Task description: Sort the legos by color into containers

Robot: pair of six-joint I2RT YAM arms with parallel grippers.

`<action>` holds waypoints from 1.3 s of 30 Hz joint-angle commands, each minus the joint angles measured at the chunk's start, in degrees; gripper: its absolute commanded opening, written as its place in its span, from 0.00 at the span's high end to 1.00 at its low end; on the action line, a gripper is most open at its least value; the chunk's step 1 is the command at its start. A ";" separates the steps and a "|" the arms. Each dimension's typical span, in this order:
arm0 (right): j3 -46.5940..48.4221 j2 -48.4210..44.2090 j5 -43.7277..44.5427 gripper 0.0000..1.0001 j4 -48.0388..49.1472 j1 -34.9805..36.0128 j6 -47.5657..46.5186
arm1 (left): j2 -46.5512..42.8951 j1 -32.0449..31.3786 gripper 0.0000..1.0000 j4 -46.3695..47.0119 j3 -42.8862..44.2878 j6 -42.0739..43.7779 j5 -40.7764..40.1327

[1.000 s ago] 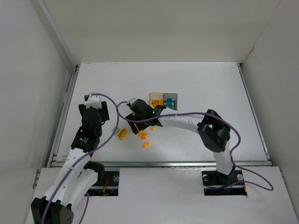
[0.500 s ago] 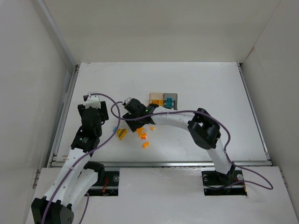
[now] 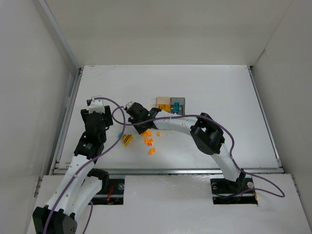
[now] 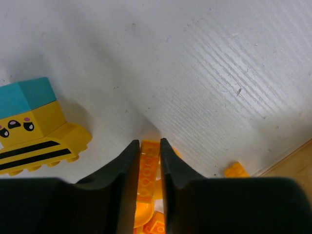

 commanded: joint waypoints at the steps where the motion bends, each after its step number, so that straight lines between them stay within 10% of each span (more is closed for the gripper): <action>1: 0.47 0.33 -1.20 0.78 -0.72 0.40 -0.46 | -0.88 0.18 0.38 1.72 0.39 -0.05 -0.98; 8: -0.85 -2.40 -1.20 1.00 1.48 0.40 3.05 | -0.88 0.18 0.38 1.72 -0.13 -0.05 -0.45; 26: -13.16 -22.97 -5.24 1.00 13.70 -7.86 16.69 | -0.88 0.70 0.38 1.72 0.92 0.47 -1.60; 32: -3.77 -12.71 -10.08 0.53 3.35 -5.14 6.50 | -0.35 0.70 0.37 1.72 0.92 0.47 -1.07; 39: -1.37 -7.67 -6.83 0.39 -3.18 -3.37 8.85 | -0.35 1.23 0.33 1.20 0.92 0.47 -1.07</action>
